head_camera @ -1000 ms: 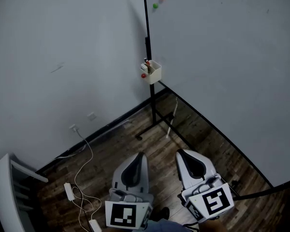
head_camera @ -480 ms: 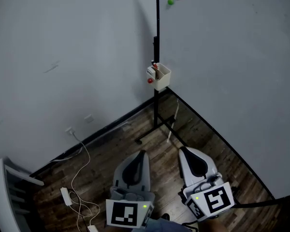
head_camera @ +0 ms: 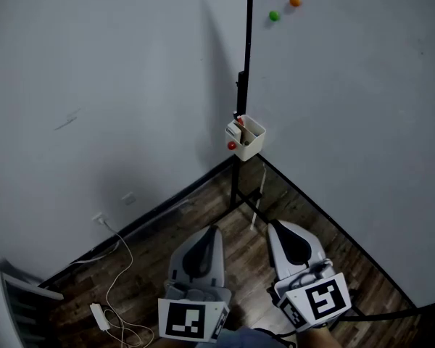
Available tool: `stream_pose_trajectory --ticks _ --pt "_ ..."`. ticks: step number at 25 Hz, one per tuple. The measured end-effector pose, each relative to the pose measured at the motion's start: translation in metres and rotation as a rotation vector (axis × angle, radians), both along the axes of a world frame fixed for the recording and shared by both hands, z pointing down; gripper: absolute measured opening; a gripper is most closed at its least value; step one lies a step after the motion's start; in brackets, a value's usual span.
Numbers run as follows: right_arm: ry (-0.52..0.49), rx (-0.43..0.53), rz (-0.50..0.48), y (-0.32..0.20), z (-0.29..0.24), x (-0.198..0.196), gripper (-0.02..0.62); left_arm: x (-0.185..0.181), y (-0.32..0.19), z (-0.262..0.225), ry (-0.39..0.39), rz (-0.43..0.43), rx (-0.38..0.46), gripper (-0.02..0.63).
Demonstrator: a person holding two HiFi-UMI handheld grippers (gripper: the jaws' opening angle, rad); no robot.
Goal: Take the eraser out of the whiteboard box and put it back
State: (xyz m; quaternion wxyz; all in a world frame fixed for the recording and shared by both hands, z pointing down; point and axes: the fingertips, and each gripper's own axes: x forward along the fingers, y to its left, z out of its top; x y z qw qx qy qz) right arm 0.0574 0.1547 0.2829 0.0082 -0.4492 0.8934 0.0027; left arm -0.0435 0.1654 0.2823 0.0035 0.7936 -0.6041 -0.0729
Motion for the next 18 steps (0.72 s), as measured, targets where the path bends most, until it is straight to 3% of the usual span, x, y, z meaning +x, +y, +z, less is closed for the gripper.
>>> stream_pose_trajectory --ticks 10,18 --pt "0.022 -0.011 0.031 -0.040 0.001 -0.012 0.002 -0.014 -0.041 0.010 0.019 0.032 -0.028 0.006" --pt "0.016 -0.012 0.033 -0.078 0.011 -0.014 0.002 -0.025 -0.075 0.018 0.009 0.002 -0.029 0.006"
